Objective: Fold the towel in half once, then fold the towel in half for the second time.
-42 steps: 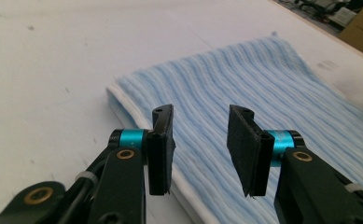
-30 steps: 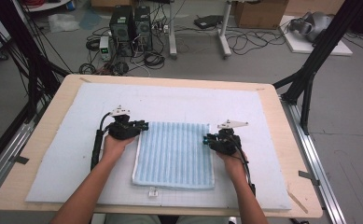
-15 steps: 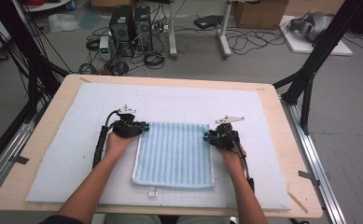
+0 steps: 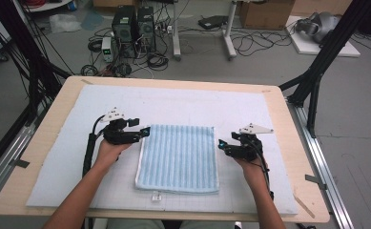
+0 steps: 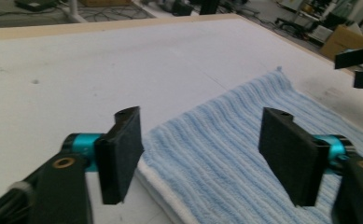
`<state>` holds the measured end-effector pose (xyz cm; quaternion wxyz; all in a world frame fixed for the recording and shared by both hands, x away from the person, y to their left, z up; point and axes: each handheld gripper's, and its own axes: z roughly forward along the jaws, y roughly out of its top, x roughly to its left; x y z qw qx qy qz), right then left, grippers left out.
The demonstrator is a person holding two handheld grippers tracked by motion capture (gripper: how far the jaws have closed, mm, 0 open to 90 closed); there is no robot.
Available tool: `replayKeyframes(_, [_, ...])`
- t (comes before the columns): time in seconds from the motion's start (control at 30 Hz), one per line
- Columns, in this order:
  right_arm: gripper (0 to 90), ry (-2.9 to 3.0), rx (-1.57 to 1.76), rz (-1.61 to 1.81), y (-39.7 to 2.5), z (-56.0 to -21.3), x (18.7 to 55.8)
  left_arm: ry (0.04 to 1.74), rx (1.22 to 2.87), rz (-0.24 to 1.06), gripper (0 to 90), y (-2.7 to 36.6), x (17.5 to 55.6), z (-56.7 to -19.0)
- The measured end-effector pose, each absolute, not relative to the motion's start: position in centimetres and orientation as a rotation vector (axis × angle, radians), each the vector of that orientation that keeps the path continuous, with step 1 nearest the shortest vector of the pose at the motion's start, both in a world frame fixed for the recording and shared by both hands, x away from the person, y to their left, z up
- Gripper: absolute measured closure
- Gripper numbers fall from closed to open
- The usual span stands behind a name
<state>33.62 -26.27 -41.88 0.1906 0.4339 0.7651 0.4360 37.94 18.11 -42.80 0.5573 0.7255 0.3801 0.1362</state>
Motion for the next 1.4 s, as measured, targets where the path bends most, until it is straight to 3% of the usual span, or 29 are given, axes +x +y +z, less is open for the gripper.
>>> replayKeyframes(0.1, [24.4, 2.146, 1.217, 1.22, -26.9, -41.9, 33.0, 0.936, 1.682, 0.327, 19.8, 18.8, 37.5, -42.9])
replayKeyframes(0.37, [12.1, 2.124, 1.207, 1.22, -27.3, -42.3, 32.6, 0.884, 1.645, 0.363, 20.0, 19.9, 36.6, -42.5])
replayKeyframes(1.4, [11.5, 2.148, 1.205, 1.208, -26.8, -42.7, 33.1, 0.95, 1.685, 0.361, 22.9, 20.1, 36.9, -43.0])
